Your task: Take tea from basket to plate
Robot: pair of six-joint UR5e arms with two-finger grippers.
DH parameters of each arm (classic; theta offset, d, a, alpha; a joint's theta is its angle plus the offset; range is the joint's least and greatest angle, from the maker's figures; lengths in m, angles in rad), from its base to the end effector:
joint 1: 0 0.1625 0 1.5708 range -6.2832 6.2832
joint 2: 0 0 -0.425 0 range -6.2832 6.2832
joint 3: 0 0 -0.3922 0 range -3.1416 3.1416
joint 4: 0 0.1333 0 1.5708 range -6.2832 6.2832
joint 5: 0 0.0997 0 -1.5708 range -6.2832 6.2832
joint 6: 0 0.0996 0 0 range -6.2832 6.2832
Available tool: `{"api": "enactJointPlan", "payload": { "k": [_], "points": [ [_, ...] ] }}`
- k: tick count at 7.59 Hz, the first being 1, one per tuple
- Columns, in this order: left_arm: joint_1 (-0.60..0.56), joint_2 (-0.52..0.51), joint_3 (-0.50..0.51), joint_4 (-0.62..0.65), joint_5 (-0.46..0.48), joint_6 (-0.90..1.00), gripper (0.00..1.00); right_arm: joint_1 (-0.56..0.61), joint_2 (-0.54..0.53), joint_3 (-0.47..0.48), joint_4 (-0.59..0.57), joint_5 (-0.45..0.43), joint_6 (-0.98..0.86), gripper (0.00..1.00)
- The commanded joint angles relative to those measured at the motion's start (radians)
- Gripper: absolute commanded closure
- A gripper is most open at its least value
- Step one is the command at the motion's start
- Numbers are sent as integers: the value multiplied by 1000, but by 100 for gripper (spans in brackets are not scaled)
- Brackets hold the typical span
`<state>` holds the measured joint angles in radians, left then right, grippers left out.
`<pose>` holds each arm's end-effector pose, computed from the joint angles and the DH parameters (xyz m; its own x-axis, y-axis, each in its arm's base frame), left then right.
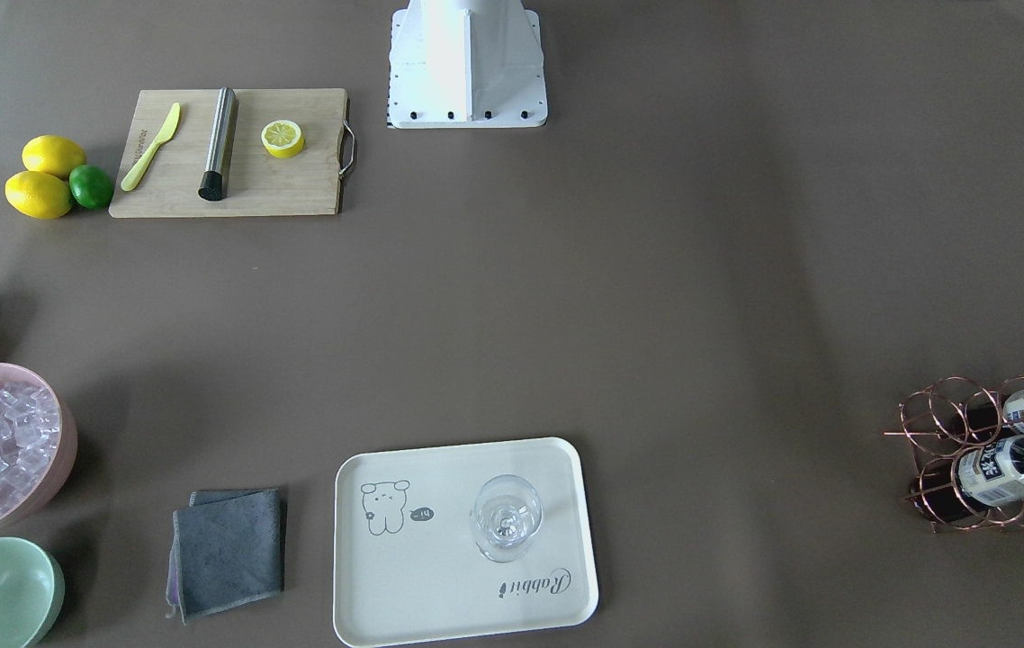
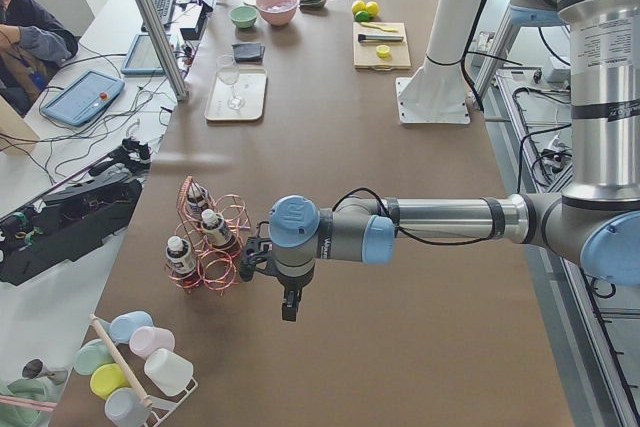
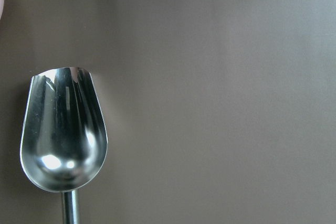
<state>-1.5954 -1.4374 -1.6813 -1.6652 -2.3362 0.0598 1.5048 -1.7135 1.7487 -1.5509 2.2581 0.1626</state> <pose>-0.0751 -0.4384 0.6572 0.7223 0.0913 -0.6855 -0.0187 0.9935 0.1126 0.0412 -0.4390 0.6408 0.7695 0.0766 0.6340 -0.0595 0.9971 -0.0482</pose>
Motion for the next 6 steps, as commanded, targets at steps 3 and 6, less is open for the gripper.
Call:
{"api": "enactJointPlan", "payload": {
  "k": [3,6],
  "points": [
    [0,0,3,1,0,0,2,9,0,0,0,6,0,0],
    [-1,0,2,1,0,2,2,18,0,0,0,8,0,0]
  ]
}}
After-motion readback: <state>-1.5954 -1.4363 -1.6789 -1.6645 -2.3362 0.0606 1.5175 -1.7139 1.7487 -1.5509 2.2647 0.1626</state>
